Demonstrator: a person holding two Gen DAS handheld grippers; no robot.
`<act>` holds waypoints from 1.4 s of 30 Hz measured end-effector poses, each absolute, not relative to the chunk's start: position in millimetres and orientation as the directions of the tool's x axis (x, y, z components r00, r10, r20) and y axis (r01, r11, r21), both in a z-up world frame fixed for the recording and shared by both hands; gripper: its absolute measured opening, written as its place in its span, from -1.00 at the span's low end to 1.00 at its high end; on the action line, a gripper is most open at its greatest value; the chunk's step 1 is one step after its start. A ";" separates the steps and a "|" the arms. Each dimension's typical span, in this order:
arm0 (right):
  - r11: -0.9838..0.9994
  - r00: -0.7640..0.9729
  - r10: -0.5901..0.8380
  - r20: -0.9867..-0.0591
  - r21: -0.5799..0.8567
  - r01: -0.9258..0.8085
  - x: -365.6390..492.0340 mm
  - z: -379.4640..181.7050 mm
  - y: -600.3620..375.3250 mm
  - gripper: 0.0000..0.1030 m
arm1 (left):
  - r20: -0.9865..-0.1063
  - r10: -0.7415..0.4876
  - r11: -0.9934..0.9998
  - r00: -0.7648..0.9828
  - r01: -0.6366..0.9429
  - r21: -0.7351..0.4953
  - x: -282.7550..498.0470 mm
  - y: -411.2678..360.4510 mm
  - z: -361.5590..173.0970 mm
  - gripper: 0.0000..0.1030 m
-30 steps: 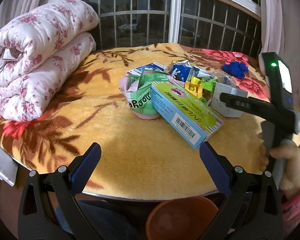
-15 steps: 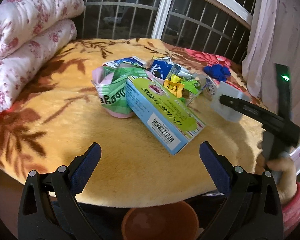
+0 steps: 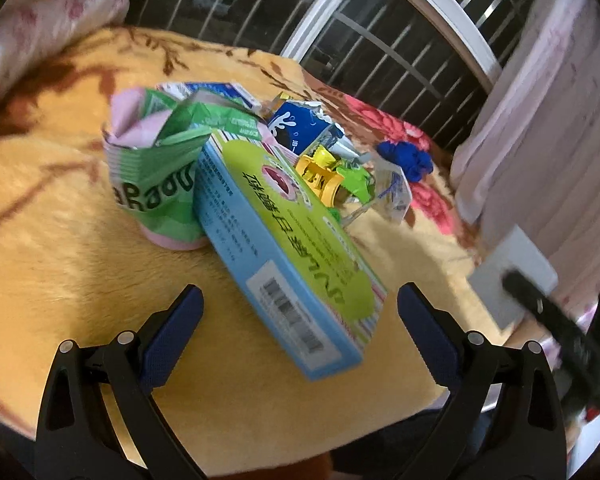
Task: Collect trash
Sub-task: 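Grasp the white square box with the right tool while the left tool grasps the green medicine box, then carry both boxes down to the orange bin and open both tools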
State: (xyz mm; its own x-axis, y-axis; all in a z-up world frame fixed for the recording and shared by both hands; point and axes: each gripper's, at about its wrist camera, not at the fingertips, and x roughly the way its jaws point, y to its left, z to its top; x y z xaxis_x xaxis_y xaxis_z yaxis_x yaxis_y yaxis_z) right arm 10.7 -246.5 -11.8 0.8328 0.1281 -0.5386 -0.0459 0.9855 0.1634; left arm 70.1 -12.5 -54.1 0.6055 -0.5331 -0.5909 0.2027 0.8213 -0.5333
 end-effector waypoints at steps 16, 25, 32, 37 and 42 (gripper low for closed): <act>0.987 0.841 0.152 -0.520 0.130 -0.098 -18.9 -6.8 -232.8 0.20 | -0.507 -0.650 0.724 0.565 0.259 -0.639 84.8 -8.1 -36.8 -0.33; 0.983 0.829 0.185 -0.528 0.108 -0.151 -46.7 -1.5 -231.4 0.20 | -0.501 -0.674 0.738 0.543 0.458 -0.496 26.4 -4.6 11.1 -0.35; 0.973 0.761 0.217 -0.611 0.074 -0.218 -75.2 -25.0 -220.3 0.20 | -0.601 -0.665 0.722 0.444 0.588 -0.364 -33.5 -5.7 2.6 -0.35; 0.961 0.669 0.232 -0.706 0.058 -0.271 -96.1 -55.9 -205.8 0.20 | -0.701 -0.631 0.684 0.331 0.664 -0.303 -69.0 -17.5 -29.9 -0.35; 0.958 0.568 0.230 -0.790 0.081 -0.276 -102.2 -95.7 -199.8 0.20 | -0.783 -0.572 0.697 0.243 0.647 -0.308 -78.0 -27.1 -79.0 -0.35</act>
State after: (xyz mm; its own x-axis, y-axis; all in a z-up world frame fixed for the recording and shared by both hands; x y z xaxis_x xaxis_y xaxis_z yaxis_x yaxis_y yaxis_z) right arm -102.2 -199.8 -95.7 0.5679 0.2302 -0.7903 -0.2757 0.9578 0.0809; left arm -78.0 -27.1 -79.0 0.2431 -0.5720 -0.7834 0.6472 0.6972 -0.3082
